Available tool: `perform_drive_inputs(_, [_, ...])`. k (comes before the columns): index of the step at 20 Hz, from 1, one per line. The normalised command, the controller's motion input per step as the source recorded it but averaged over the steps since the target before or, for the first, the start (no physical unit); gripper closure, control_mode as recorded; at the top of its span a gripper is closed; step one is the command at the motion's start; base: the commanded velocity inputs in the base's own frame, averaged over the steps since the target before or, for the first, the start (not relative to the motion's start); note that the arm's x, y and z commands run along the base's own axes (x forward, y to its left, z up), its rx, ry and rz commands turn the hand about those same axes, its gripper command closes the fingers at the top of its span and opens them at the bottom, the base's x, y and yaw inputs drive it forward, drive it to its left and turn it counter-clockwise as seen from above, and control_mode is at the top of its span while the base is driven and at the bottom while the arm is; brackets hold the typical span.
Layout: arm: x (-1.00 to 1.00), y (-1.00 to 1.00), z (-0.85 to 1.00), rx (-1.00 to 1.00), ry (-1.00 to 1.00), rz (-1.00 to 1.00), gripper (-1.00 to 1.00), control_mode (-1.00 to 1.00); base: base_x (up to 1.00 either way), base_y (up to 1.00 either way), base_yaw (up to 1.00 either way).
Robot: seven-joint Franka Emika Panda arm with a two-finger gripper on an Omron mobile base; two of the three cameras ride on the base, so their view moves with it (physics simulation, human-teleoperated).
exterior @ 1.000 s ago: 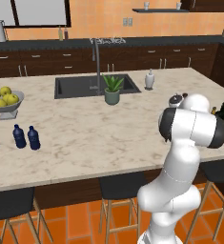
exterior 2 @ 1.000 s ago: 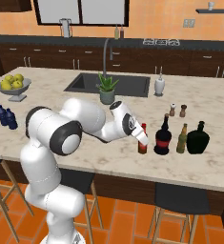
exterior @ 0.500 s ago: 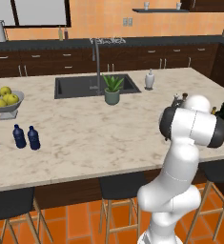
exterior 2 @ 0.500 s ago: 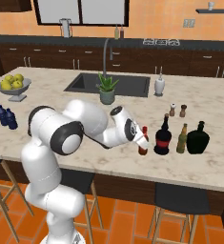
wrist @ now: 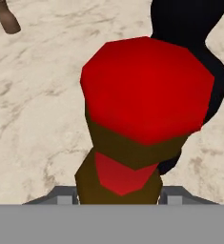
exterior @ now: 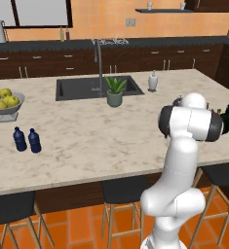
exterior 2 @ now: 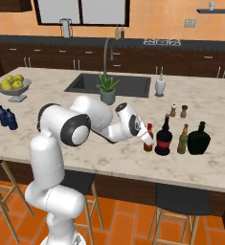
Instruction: Move the plastic bottles in the middle to the plastics group, and the glass bottles in the middle to the glass group.
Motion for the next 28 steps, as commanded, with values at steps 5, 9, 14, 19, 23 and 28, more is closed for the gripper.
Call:
perform_drive_inputs(5, [-0.02,-0.05,-0.23,0.0,0.0,0.0,1.0,-1.0,0.0,0.0,0.0])
perform_drive_inputs(9, [-0.08,0.0,-0.35,0.0,0.0,0.0,1.0,-1.0,0.0,0.0,0.0])
perform_drive_inputs(14, [-0.02,0.0,0.0,0.0,0.0,0.0,1.0,-1.0,0.0,0.0,0.0])
perform_drive_inputs(19, [0.0,0.0,0.02,0.0,-0.01,0.0,-1.0,-1.0,0.0,0.0,0.0])
perform_drive_inputs(23, [0.0,0.0,0.32,-0.01,0.0,0.0,-1.0,-1.0,0.0,0.0,0.0])
perform_drive_inputs(28, [-0.02,0.0,0.36,0.0,0.0,0.0,-1.0,-1.0,0.0,0.0,0.0])
